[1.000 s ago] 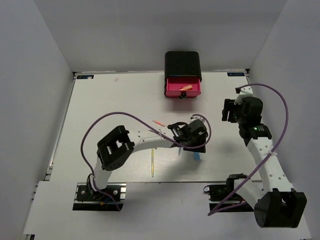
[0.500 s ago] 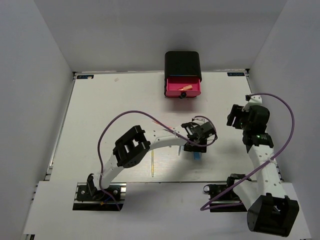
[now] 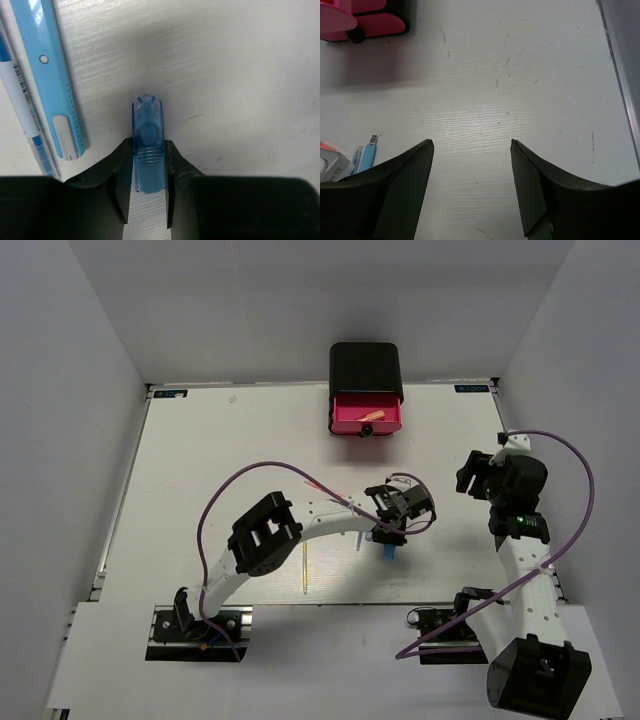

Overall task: Sort the stationery into containers
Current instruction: Pick up the stationery from the center of the board, then place the stationery in the drawer.

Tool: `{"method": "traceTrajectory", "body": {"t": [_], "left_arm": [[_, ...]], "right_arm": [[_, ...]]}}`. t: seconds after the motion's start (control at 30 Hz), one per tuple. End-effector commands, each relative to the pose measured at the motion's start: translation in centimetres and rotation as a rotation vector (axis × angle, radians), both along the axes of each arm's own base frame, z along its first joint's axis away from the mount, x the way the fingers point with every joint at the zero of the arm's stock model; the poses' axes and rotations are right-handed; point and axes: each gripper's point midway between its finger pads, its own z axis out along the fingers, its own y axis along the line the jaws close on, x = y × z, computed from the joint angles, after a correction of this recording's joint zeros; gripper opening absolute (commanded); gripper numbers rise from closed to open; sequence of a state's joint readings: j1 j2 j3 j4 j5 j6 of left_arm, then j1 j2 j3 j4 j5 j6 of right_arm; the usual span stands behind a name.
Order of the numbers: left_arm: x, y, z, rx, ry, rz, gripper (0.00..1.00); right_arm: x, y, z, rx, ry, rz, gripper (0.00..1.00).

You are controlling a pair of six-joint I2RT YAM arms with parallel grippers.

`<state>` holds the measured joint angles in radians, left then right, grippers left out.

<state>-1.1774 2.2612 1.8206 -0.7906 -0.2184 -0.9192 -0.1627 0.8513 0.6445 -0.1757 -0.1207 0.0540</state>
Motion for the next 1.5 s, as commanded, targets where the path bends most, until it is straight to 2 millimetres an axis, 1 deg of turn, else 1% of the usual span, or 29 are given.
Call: {"method": "traceTrajectory", "body": {"t": [0.0, 0.03, 0.07, 0.13, 0.17, 0.23, 0.27, 0.3, 0.33, 0.4, 0.43, 0.47, 0.53, 0.6, 0.63, 0.67, 0.7, 0.77, 0.83, 0.87, 0.9, 0.93, 1.03, 1.1, 1.17, 1.23, 1.33, 1.4, 1.47], "left_arm": [[0.2, 1.5, 2.7, 0.047, -0.066, -0.058, 0.11], [1.5, 1.6, 3.9, 0.021, -0.087, -0.053, 0.11], [2.1, 1.0, 5.3, -0.022, -0.111, -0.073, 0.11], [3.5, 1.2, 8.0, -0.053, -0.183, -0.134, 0.12], [4.9, 1.1, 10.9, -0.113, -0.233, -0.127, 0.12], [7.0, 1.7, 13.3, -0.133, -0.285, -0.108, 0.12], [9.2, 2.4, 15.3, -0.163, -0.322, -0.059, 0.11], [10.2, 2.7, 16.0, -0.167, -0.338, -0.052, 0.11], [12.2, 3.3, 17.3, -0.189, -0.366, -0.019, 0.1], [14.0, 4.1, 18.7, -0.21, -0.389, 0.019, 0.1], [15.2, 4.0, 20.6, -0.25, -0.422, 0.041, 0.1], [16.6, 4.4, 21.0, -0.276, -0.421, 0.057, 0.1], [18.4, 4.2, 22.6, -0.324, -0.444, 0.075, 0.1], [20.3, 4.5, 23.4, -0.366, -0.448, 0.087, 0.1], [21.6, 4.4, 24.2, -0.4, -0.458, 0.092, 0.1], [22.3, 4.5, 24.4, -0.411, -0.46, 0.096, 0.1], [22.9, 4.4, 25.6, -0.44, -0.473, 0.108, 0.1], [24.1, 4.5, 25.9, -0.472, -0.479, 0.118, 0.1], [25.9, 4.9, 25.9, -0.504, -0.495, 0.141, 0.1], [25.9, 4.9, 25.9, -0.504, -0.495, 0.141, 0.1], [26.9, 5.4, 25.8, -0.508, -0.507, 0.156, 0.1], [27.4, 5.9, 25.8, -0.51, -0.506, 0.174, 0.1], [28.5, 6.2, 25.1, -0.502, -0.519, 0.195, 0.1], [29.4, 7.1, 24.8, -0.482, -0.541, 0.231, 0.1], [30.0, 7.5, 23.7, -0.462, -0.55, 0.265, 0.1], [30.7, 8.1, 24.1, -0.473, -0.575, 0.296, 0.1], [31.1, 8.0, 24.8, -0.492, -0.602, 0.304, 0.1], [31.3, 8.1, 24.7, -0.484, -0.606, 0.313, 0.1], [31.4, 8.1, 23.7, -0.466, -0.59, 0.312, 0.1]], "right_arm": [[0.2, 0.4, 1.0, 0.021, -0.051, 0.021, 0.69], [0.1, 0.5, 1.1, 0.024, -0.056, 0.028, 0.69], [0.1, 0.7, 1.3, 0.026, -0.061, 0.039, 0.69], [0.0, 0.9, 1.6, 0.021, -0.078, 0.056, 0.69], [-0.1, 1.3, 1.8, 0.026, -0.088, 0.076, 0.69], [-0.3, 1.5, 2.1, 0.025, -0.107, 0.087, 0.68], [-0.3, 1.8, 2.0, 0.032, -0.108, 0.1, 0.68], [-0.4, 1.8, 2.0, 0.032, -0.111, 0.104, 0.68], [-0.4, 2.0, 2.0, 0.036, -0.115, 0.11, 0.66], [-0.4, 2.0, 1.9, 0.035, -0.11, 0.111, 0.66], [-0.4, 2.0, 1.7, 0.034, -0.106, 0.111, 0.65], [-0.3, 2.0, 1.8, 0.035, -0.107, 0.113, 0.65], [-0.3, 2.0, 1.7, 0.034, -0.106, 0.114, 0.65], [-0.3, 1.9, 1.6, 0.032, -0.105, 0.113, 0.65], [-0.3, 1.9, 1.5, 0.033, -0.101, 0.111, 0.65], [-0.3, 2.0, 1.5, 0.032, -0.102, 0.113, 0.65], [-0.2, 2.0, 1.5, 0.032, -0.103, 0.113, 0.65], [-0.2, 1.9, 1.4, 0.032, -0.1, 0.11, 0.65], [-0.2, 1.9, 1.3, 0.029, -0.097, 0.112, 0.65], [-0.2, 1.9, 1.3, 0.028, -0.097, 0.113, 0.65], [-0.2, 1.9, 1.3, 0.028, -0.097, 0.113, 0.65], [-0.2, 2.0, 1.2, 0.031, -0.094, 0.114, 0.65], [-0.1, 1.9, 1.2, 0.028, -0.096, 0.111, 0.65], [-0.1, 1.8, 1.2, 0.026, -0.094, 0.109, 0.65], [-0.1, 1.9, 1.2, 0.029, -0.098, 0.113, 0.65], [-0.2, 2.0, 1.1, 0.032, -0.092, 0.118, 0.65], [-0.2, 2.0, 1.0, 0.031, -0.091, 0.117, 0.65], [-0.2, 2.0, 1.0, 0.028, -0.091, 0.119, 0.65], [-0.1, 1.9, 1.0, 0.027, -0.092, 0.117, 0.65]]}}
